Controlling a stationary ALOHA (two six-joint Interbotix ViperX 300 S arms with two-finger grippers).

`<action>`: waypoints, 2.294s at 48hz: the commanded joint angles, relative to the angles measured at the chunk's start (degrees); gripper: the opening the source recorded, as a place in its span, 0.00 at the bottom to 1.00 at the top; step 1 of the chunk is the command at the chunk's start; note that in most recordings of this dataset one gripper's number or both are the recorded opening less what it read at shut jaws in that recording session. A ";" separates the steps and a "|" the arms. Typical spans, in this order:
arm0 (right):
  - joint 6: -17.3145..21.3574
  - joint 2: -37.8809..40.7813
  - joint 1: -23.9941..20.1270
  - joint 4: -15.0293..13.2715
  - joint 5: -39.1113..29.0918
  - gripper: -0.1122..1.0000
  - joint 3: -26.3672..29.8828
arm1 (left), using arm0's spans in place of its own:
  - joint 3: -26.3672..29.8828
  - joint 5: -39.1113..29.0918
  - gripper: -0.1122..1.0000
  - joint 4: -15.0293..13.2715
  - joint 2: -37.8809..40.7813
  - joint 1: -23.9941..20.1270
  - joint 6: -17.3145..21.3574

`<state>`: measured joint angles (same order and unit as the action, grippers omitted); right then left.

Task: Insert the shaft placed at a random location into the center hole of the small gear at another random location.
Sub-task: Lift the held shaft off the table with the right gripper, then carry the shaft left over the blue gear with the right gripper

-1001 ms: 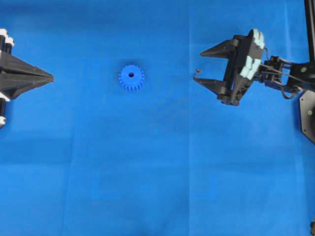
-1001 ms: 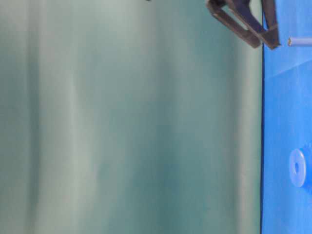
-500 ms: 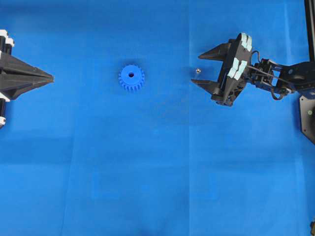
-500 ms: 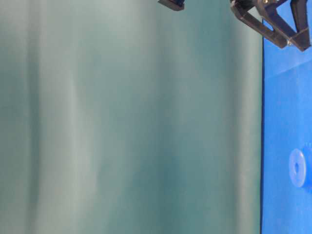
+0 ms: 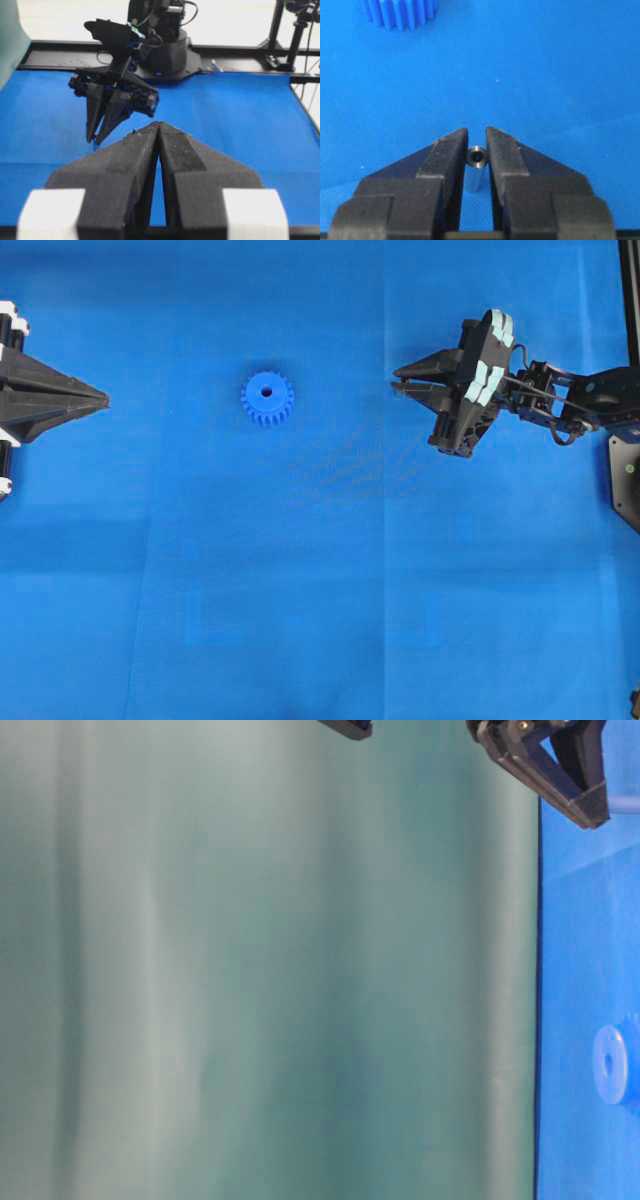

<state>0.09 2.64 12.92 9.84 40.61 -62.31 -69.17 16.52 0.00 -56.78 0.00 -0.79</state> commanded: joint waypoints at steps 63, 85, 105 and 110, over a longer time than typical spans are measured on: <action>-0.79 -8.79 -2.20 -0.62 -17.05 0.13 13.62 | 0.44 -0.35 0.10 0.09 -0.97 0.00 -0.09; -2.20 2.72 -3.78 -1.67 -24.35 0.13 31.64 | 0.44 -0.26 0.10 0.09 -0.97 0.09 -0.18; -2.29 5.71 -4.13 -1.85 -24.96 0.13 36.04 | 0.44 -0.18 0.10 0.09 -0.97 0.00 -0.18; -2.20 6.33 -4.13 -1.85 -24.79 0.13 36.04 | 0.44 -0.18 0.10 0.09 -0.97 0.00 -0.09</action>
<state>-2.20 9.40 8.96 8.09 15.21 -27.51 -69.26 15.82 0.09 -57.92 0.00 -0.88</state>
